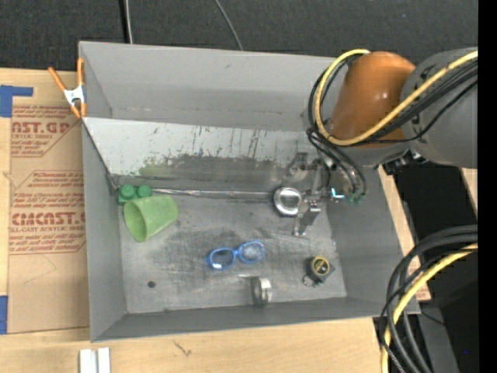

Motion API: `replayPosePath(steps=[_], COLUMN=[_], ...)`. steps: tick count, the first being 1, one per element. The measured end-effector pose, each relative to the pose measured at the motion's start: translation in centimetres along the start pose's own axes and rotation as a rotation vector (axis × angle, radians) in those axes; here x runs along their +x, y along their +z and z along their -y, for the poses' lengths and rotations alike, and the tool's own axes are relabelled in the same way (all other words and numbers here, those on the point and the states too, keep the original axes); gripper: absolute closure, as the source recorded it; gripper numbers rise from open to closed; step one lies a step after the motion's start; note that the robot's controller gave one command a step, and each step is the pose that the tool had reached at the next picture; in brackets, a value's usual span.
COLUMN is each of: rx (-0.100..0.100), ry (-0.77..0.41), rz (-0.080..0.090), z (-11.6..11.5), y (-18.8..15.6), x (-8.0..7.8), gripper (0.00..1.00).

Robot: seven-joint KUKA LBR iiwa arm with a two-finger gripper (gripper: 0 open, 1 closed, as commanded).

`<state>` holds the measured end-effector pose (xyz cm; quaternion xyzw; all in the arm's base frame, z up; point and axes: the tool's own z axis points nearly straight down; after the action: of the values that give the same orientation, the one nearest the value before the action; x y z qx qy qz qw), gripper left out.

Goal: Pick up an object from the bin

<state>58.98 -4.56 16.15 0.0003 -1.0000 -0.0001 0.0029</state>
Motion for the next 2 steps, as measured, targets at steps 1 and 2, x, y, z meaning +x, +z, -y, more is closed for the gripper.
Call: replayPosePath(steps=[1, 2], rx=[0.002, -0.002], ry=[-0.002, 0.114], rz=[0.019, 0.006], z=[-8.2, -9.8], y=[8.8, 6.2], x=[4.6, 6.9], gripper=[0.0, 0.0])
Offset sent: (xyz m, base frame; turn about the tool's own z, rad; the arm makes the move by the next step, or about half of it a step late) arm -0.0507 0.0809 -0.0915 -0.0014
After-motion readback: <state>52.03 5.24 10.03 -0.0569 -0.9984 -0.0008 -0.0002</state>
